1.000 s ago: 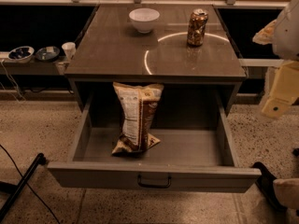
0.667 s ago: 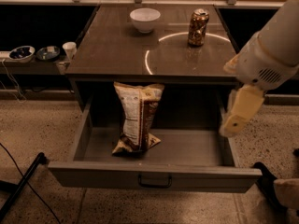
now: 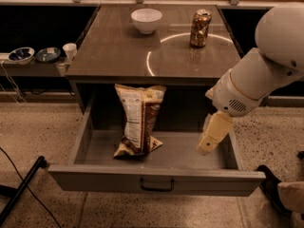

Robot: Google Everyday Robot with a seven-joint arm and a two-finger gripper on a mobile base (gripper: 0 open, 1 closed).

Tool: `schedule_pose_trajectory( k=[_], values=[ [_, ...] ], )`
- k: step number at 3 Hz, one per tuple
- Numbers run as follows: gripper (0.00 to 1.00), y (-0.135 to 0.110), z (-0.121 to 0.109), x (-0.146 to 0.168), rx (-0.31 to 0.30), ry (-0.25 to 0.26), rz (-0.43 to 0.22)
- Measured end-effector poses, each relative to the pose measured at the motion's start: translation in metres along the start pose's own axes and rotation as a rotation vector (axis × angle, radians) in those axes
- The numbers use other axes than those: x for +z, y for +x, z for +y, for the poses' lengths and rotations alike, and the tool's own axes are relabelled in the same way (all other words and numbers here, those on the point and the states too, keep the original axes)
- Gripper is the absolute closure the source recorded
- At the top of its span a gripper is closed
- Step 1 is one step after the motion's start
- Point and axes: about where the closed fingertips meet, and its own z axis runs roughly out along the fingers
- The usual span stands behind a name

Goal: Pick brown chip bag from top drawer and place on counter

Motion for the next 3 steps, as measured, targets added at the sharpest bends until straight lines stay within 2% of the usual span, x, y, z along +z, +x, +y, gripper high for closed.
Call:
schedule_pose_trajectory(
  k=[1, 2, 3],
  values=[
    [0.0, -0.015, -0.003, 0.006, -0.034, -0.03, -0.064],
    [0.0, -0.055, 0.0, 0.043, -0.057, -0.102, -0.265],
    [0.0, -0.1, -0.014, 0.088, -0.005, -0.115, -0.435]
  ],
)
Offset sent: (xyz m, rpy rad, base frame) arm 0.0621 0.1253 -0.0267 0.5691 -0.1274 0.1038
